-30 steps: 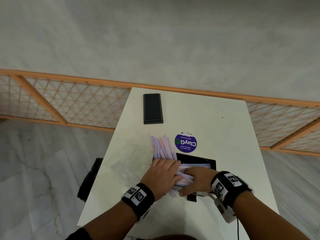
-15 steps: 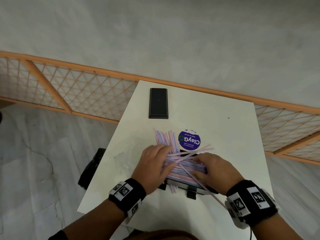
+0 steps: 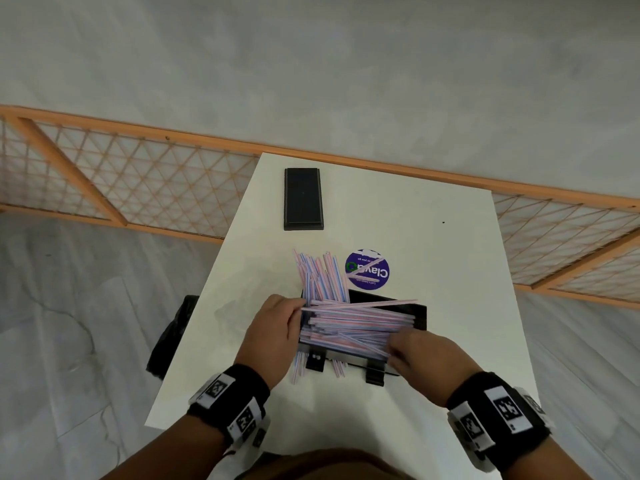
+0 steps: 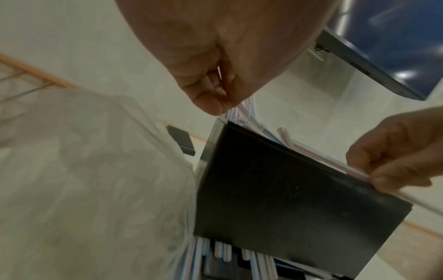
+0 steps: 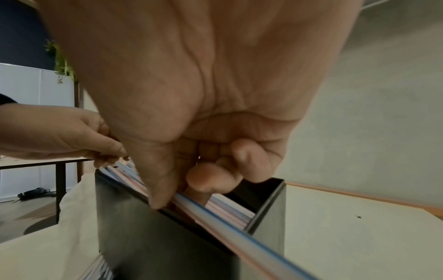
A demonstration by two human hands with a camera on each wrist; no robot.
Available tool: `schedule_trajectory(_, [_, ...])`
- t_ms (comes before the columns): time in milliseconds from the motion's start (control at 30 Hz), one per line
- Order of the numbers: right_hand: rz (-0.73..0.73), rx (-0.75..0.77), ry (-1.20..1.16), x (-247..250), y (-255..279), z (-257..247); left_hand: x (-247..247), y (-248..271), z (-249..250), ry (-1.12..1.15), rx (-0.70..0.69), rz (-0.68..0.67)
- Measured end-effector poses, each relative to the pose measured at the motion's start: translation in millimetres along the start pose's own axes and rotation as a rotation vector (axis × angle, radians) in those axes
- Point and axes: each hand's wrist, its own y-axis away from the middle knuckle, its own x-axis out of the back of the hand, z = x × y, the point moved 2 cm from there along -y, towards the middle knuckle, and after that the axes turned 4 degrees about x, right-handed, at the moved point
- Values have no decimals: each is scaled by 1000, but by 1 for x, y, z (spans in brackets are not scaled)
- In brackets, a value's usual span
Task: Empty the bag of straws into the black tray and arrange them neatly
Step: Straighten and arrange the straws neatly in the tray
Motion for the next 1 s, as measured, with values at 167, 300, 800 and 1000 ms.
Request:
schedule_trajectory(167, [86, 28, 72, 13, -9, -13, -11, -10, 12, -210, -169, -34])
schedule_trajectory(300, [89, 43, 43, 19, -17, -21, -6, -18, 18, -207, -152, 14])
schedule_trajectory(800, [144, -85, -14, 109, -40, 68, -60, -1, 64, -465, -546, -398])
schedule_trajectory(1000, [-61, -129, 116, 89, -125, 104, -77, 9, 54, -629, -540, -375])
